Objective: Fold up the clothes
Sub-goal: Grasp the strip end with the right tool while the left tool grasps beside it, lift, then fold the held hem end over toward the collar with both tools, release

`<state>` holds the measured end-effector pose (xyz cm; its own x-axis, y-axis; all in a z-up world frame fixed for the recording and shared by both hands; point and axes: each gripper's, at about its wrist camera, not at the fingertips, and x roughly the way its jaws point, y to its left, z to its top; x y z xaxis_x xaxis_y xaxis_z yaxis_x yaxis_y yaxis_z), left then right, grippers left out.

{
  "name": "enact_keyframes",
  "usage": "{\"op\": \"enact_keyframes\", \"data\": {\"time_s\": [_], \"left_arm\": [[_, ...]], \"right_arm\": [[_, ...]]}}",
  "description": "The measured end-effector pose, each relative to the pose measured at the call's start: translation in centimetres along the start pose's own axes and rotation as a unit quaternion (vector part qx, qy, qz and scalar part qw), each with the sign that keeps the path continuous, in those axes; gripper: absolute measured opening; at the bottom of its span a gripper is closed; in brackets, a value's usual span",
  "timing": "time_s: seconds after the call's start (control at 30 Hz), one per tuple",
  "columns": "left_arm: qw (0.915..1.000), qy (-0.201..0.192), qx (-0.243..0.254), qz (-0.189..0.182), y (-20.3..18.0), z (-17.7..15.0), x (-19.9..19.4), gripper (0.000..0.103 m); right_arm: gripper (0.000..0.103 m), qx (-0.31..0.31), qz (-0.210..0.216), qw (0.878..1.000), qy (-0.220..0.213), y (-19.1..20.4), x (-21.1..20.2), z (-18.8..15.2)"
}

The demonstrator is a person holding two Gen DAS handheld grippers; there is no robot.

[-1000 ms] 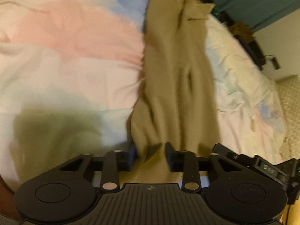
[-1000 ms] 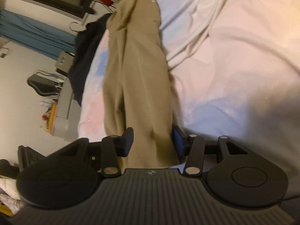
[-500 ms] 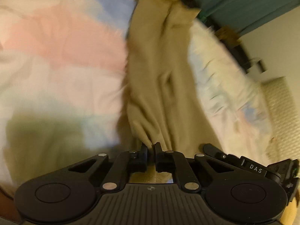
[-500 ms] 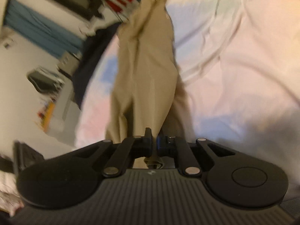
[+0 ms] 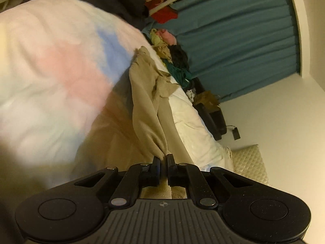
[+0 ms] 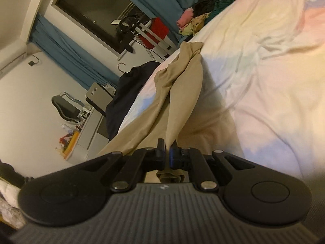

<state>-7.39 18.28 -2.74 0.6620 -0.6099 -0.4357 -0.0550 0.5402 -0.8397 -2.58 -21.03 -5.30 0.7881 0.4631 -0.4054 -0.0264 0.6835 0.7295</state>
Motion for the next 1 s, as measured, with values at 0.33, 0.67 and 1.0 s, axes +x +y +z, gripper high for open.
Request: {"op": "enact_keyframes", "data": {"time_s": [0.33, 0.67, 1.0], "left_arm": [[0.9993, -0.034, -0.008, 0.01, -0.2, 2.8, 0.3, 0.006], [0.9788, -0.138, 0.132, 0.075, -6.7, 16.1, 12.1, 0.006], [0.9322, -0.128, 0.289, 0.177, -2.8, 17.9, 26.1, 0.007]], "right_arm": [[0.007, -0.016, 0.0, 0.998, -0.053, 0.9, 3.4, 5.0], [0.007, -0.046, -0.037, 0.991, -0.121, 1.5, 13.5, 12.5], [0.007, -0.142, -0.127, 0.976, -0.103, -4.2, 26.0, 12.7]]}}
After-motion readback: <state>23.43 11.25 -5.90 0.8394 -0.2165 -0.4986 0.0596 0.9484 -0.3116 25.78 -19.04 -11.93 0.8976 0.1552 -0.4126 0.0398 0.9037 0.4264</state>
